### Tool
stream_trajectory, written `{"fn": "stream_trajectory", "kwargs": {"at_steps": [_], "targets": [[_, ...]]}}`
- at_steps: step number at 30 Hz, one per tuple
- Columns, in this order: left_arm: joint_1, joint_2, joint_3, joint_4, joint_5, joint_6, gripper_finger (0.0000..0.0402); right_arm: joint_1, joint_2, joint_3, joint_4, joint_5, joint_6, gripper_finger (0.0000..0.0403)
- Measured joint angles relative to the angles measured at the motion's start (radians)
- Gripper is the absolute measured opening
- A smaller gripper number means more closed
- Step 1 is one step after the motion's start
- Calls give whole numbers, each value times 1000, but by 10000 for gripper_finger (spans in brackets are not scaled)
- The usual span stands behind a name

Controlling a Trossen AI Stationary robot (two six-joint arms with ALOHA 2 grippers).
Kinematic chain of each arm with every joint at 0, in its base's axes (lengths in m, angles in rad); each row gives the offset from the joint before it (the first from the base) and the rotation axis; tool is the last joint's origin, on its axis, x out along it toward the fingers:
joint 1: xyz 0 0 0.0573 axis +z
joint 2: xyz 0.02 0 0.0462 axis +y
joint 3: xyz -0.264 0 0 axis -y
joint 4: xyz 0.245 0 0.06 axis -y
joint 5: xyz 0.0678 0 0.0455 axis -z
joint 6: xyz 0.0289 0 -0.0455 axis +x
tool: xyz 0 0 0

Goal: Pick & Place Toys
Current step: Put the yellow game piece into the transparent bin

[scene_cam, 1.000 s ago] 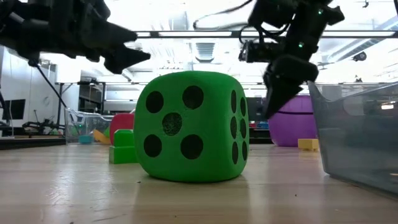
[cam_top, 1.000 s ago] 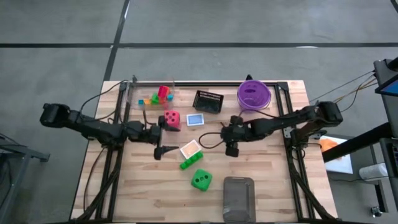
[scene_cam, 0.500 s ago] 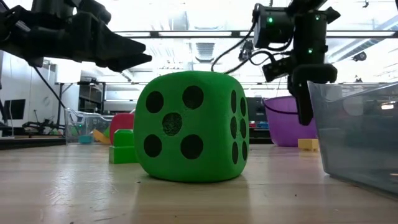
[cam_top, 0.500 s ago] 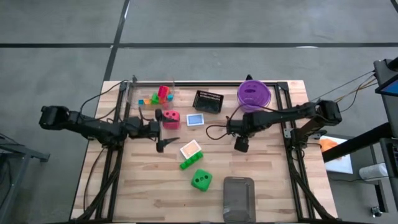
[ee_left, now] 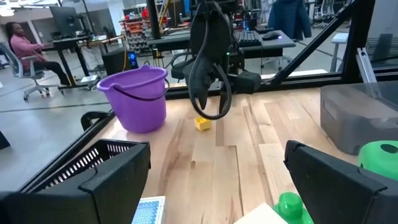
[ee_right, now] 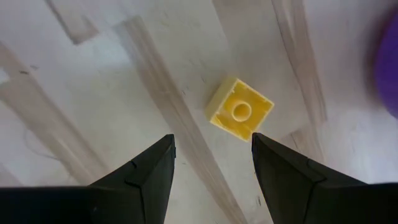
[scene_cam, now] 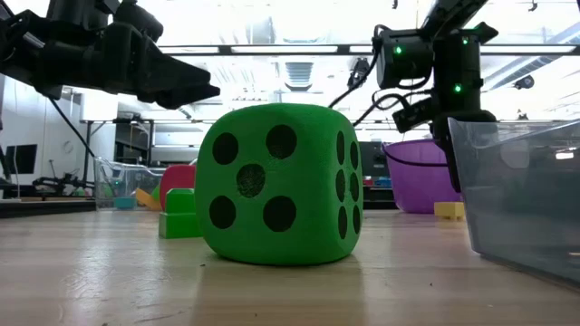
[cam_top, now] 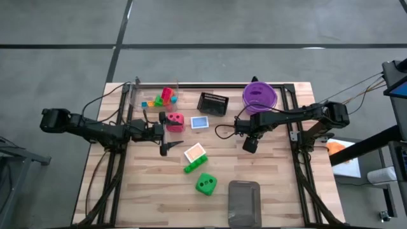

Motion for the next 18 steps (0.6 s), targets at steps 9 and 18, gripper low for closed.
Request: {"fn": "stream_trajectory", "kwargs": {"at_steps": [9, 18], "targets": [[0, 0, -21, -16, 0, -41, 372, -46, 0, -69, 114, 4, -56, 211], [0, 0, -18, -1, 0, -24, 372, -91, 0, -135, 208, -61, -150, 211]]}}
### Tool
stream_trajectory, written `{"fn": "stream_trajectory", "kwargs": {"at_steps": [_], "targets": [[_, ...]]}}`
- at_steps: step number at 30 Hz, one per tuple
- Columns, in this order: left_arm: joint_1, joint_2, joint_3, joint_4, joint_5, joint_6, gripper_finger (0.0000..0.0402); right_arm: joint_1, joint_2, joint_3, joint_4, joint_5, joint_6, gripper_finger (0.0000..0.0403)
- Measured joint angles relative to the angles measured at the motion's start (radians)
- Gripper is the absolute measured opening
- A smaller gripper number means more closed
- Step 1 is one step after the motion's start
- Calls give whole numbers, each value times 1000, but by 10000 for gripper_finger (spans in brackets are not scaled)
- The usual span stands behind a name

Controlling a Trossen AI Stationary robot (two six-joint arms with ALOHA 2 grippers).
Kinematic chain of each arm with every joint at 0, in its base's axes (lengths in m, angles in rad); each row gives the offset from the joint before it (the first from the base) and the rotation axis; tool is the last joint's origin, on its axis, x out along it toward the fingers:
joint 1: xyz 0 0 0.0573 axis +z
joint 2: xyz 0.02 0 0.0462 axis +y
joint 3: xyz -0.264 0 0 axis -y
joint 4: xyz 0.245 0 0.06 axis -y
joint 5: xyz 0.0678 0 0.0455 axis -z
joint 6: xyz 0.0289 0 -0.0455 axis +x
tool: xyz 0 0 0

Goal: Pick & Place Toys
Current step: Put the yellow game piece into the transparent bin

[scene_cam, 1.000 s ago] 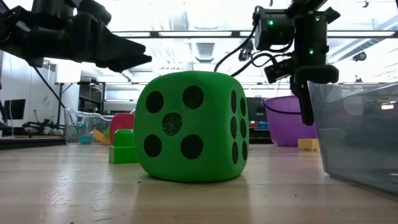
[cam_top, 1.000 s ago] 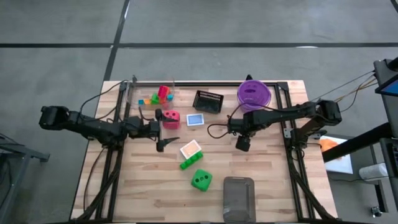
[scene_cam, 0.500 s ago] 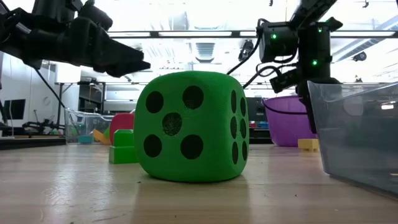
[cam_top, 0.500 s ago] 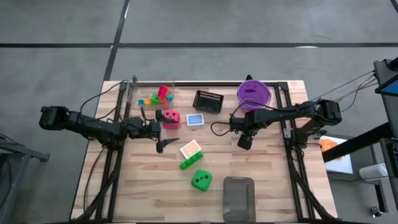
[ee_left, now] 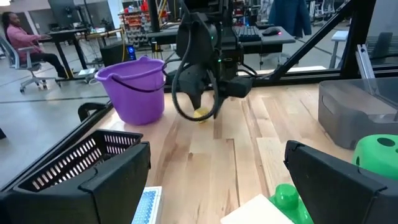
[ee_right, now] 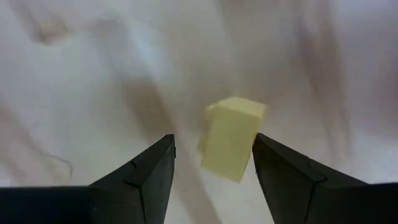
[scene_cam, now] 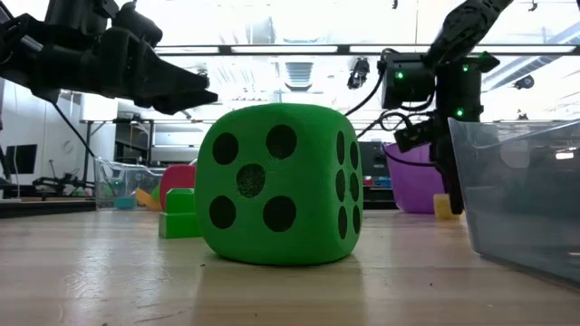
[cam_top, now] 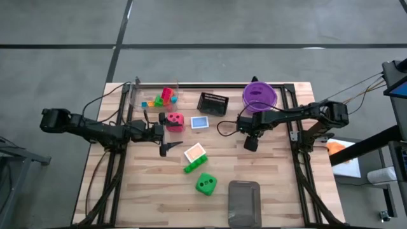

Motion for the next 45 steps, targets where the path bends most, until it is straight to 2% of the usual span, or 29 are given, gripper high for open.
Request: {"fn": "stream_trajectory", "kwargs": {"at_steps": [4, 14, 17, 23, 34, 39, 45], "targets": [[0, 0, 0, 0, 0, 0, 372, 6, 0, -5, 85, -71, -23, 211], [0, 0, 0, 8, 0, 3, 372, 37, 2, -6, 153, -50, -22, 206], [0, 0, 0, 8, 0, 3, 372, 40, 17, -6, 152, -46, -20, 181], [0, 0, 0, 12, 0, 3, 371, 56, 66, -2, 156, -40, -22, 92], [0, 0, 0, 19, -1, 4, 371, 112, 41, 42, 197, -51, -35, 88], [0, 0, 0, 22, 0, 4, 371, 135, 31, 64, 345, -46, -76, 88], [0, 0, 0, 22, 35, 3, 371, 139, 21, 67, 722, -45, -200, 88]]}}
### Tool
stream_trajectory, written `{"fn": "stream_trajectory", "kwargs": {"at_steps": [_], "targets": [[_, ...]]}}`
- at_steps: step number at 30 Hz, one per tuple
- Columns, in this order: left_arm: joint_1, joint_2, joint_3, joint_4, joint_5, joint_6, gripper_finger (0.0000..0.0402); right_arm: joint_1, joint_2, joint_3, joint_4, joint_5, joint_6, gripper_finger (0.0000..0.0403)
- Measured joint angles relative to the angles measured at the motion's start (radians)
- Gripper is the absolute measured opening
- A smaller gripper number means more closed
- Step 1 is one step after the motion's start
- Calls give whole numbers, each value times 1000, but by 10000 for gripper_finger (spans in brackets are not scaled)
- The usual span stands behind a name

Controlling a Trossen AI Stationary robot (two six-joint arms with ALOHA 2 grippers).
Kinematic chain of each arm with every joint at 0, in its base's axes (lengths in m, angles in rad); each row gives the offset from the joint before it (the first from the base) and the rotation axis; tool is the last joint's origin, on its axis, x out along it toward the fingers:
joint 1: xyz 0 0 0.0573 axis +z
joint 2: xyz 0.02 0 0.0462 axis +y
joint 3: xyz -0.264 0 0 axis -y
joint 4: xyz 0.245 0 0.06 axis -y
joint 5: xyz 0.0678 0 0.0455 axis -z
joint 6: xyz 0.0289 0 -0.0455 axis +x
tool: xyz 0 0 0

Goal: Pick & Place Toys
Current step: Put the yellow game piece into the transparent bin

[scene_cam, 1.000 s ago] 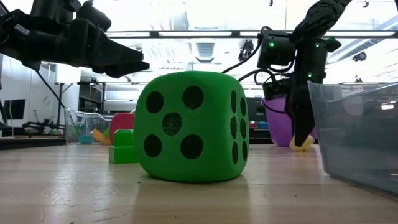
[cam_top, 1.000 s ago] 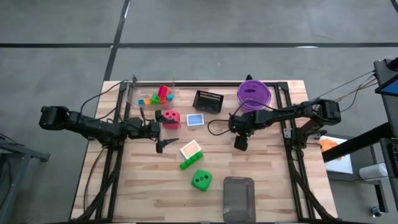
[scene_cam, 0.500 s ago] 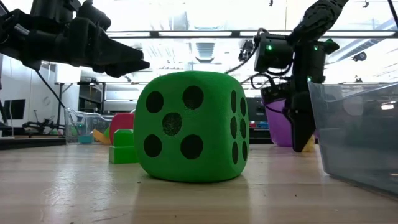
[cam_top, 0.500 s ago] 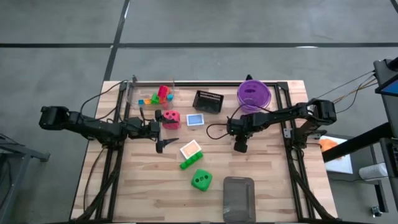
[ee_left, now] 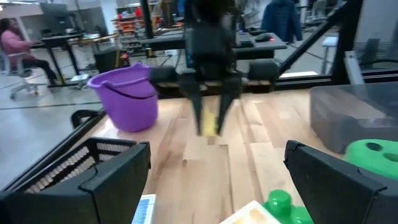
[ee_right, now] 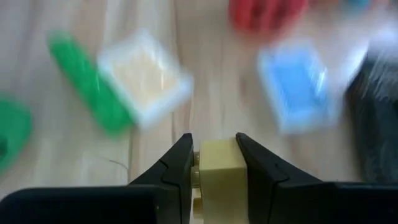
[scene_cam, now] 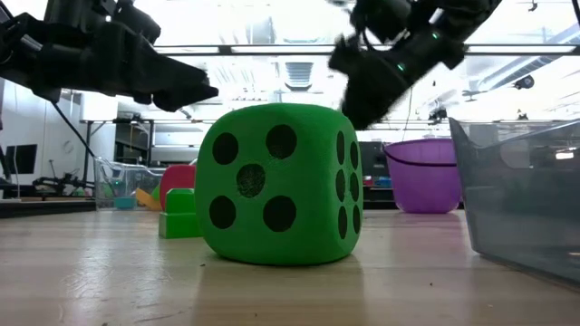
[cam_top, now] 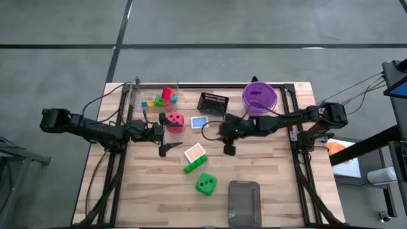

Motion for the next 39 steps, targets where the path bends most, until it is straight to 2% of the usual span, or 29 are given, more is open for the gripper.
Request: {"fn": "stream_trajectory", "kwargs": {"at_steps": [3, 9, 15, 25, 32, 35, 39], "targets": [[-1, 1, 1, 1, 16, -17, 371, 0, 3, 0, 197, -22, -79, 88], [-1, 9, 24, 21, 18, -71, 371, -2, 33, 0, 453, -57, -188, 88], [-1, 106, 76, 124, 36, -88, 371, -9, 98, 5, 706, -150, -224, 88], [-1, 346, 161, 291, 36, -134, 371, -18, 178, 114, 716, -233, -231, 88], [-1, 390, 188, 359, 36, -132, 369, -18, 220, 139, 717, -239, -249, 88], [0, 379, 182, 362, 27, -126, 347, -18, 228, 141, 725, -239, -252, 88], [-1, 378, 183, 348, 28, -100, 285, -18, 228, 141, 747, -239, -257, 88]]}}
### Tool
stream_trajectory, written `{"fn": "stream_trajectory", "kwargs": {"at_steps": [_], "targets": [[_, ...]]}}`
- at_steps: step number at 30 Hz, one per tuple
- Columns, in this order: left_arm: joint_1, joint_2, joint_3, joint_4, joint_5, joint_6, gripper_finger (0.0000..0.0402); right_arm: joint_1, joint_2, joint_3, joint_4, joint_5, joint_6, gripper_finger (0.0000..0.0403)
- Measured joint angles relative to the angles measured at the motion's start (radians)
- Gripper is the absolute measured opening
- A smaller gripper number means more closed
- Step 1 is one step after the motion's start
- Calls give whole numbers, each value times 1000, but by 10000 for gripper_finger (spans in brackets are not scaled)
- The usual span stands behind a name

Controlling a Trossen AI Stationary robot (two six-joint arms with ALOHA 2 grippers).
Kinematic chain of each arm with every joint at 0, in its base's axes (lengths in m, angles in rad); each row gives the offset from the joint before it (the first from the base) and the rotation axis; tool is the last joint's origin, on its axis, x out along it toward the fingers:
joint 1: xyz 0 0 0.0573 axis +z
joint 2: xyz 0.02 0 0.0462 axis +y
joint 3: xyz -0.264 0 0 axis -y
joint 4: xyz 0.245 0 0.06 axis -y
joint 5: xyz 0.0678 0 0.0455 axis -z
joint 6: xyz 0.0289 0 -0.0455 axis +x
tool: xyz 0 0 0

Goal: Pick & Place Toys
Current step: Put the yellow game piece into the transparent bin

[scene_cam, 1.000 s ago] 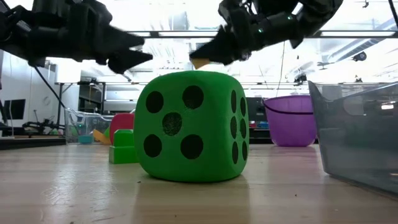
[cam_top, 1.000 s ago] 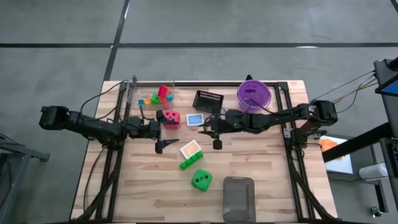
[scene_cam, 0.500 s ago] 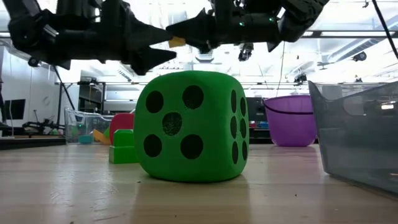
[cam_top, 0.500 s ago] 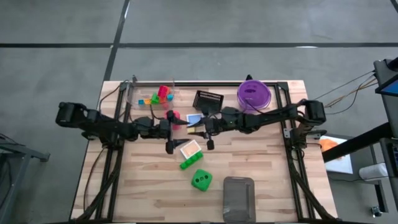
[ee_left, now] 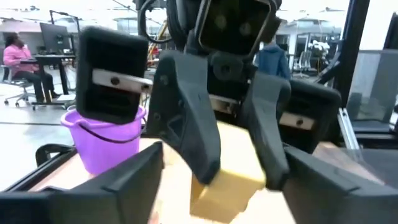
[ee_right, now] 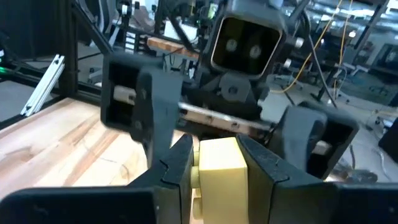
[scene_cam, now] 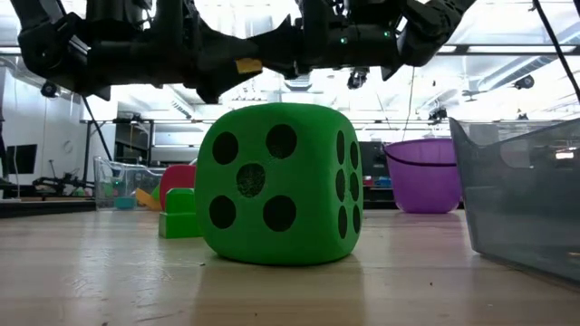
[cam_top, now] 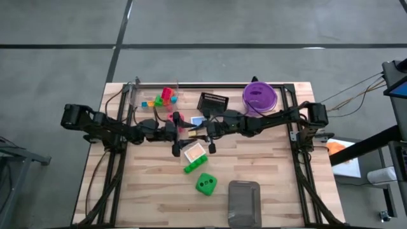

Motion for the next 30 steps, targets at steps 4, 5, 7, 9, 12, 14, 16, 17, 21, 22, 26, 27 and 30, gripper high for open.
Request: {"fn": "stream_trajectory", "kwargs": {"at_steps": [4, 5, 7, 9, 12, 14, 16, 17, 21, 22, 26, 27, 30], "targets": [[-1, 0, -1, -12, 12, 26, 214, 0, -10, 0, 25, -1, -11, 88], [-1, 0, -1, -12, 13, 26, 197, -1, -12, 0, 27, -3, -12, 88], [-1, 0, -1, -12, 13, 28, 168, -1, -13, 0, 29, -4, -12, 88], [-1, 0, -1, -11, 12, 30, 141, -1, -13, 1, 28, -5, -11, 88], [-1, 0, -1, -9, 12, 50, 109, 0, -13, 1, 27, -6, -11, 88], [-1, 0, -1, -9, 11, 56, 100, -1, -14, 0, 27, -11, -10, 88], [-1, 0, -1, -9, 12, 57, 100, -1, -14, 0, 27, -11, -10, 88], [-1, 0, -1, -9, 12, 56, 102, -1, -14, 0, 27, -11, -10, 88], [-1, 0, -1, -15, 12, 56, 113, -1, -8, 0, 27, -15, -11, 88], [-1, 0, -1, -18, 12, 56, 111, -2, -5, 0, 27, -16, -11, 88], [-1, 0, -2, -20, 12, 65, 98, -2, -4, 0, 23, -15, -10, 88], [-1, 0, -2, -21, 12, 70, 98, -2, -4, 0, 23, -15, -11, 88], [-1, 0, -2, -22, 16, 72, 98, -2, -3, 0, 22, -17, -10, 119]]}}
